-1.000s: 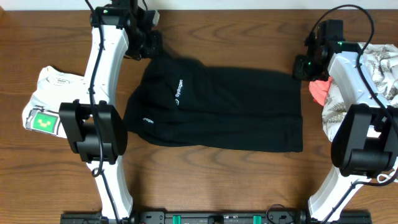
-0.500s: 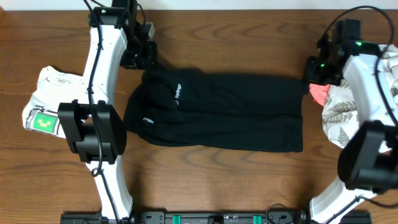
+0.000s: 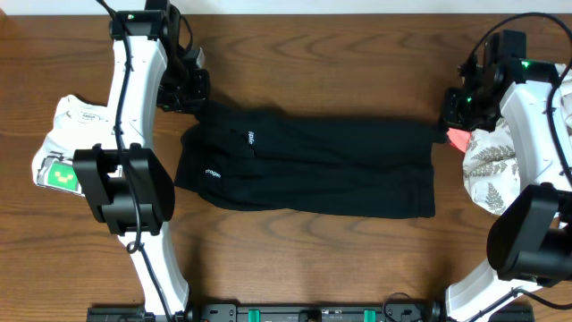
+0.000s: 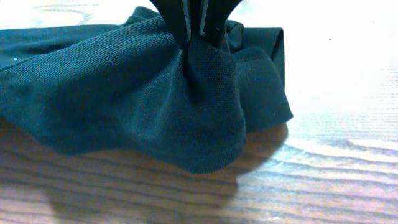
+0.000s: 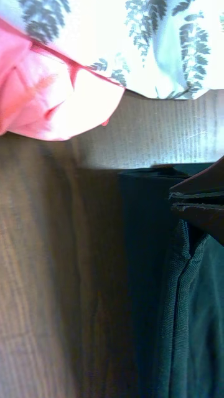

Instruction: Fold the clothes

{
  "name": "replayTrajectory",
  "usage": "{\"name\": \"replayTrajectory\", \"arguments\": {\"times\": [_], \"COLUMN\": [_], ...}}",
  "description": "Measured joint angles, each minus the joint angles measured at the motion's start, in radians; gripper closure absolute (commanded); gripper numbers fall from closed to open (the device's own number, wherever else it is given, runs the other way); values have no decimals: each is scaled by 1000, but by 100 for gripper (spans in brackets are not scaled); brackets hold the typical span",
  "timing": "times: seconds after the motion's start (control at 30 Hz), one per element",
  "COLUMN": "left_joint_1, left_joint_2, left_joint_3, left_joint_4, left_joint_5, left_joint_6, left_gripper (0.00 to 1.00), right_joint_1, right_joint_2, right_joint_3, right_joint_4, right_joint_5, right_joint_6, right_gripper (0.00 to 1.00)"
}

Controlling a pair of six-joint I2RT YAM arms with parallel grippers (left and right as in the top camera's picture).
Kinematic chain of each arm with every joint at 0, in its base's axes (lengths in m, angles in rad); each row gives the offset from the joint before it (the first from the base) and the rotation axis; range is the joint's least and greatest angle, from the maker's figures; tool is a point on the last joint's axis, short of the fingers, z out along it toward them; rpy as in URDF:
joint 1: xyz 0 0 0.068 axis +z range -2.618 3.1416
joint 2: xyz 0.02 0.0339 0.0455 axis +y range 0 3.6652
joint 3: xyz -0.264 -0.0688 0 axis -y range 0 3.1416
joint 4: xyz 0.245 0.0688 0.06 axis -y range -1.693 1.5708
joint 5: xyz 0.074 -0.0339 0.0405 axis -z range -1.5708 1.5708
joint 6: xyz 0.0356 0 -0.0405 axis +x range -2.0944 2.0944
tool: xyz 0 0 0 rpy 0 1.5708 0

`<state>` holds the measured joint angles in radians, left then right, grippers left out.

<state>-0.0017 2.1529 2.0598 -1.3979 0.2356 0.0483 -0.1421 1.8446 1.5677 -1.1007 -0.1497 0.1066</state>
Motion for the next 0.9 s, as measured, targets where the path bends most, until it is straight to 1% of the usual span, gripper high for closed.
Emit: {"name": "replayTrajectory", "arguments": {"times": [0.37,0.57,0.6,0.63,0.67,0.7,0.77,0.8,0.83,0.9], "left_joint_1": [0,0,0,0,0,0,1,1,1,1], "left_joint_2": [0,0,0,0,0,0,0,0,0,0], "left_joint_3": [-82,-116,-122,-127,-132,-137,-145,-148,-151,-156], "left_joint_4": [-49,-72,-76,-81,-84,-88,-90,-93,-96,-103], "left_joint_5": [-3,-3,-3,-3,-4,-7,-8,-7,-9,-10], "left_joint_6": [0,0,0,1,3,0,-4,-4,0,-9], "left_gripper": [94,93,91,85,83,83,75,65,57,57], "right_joint_1": [0,0,0,0,0,0,0,0,0,0], "right_joint_2": [0,0,0,0,0,0,0,0,0,0], "right_joint_3": [-19,-35,-45,-55,-69,-79,-107,-119,-133,-153], "right_joint_4": [-109,-133,-132,-132,-129,-128,-118,-111,-105,-97], "right_joint_5": [0,10,12,13,15,18,23,26,28,31], "right_joint_6": [0,0,0,2,3,6,5,6,6,8], "right_gripper": [99,98,95,93,92,92,92,91,90,89]}}
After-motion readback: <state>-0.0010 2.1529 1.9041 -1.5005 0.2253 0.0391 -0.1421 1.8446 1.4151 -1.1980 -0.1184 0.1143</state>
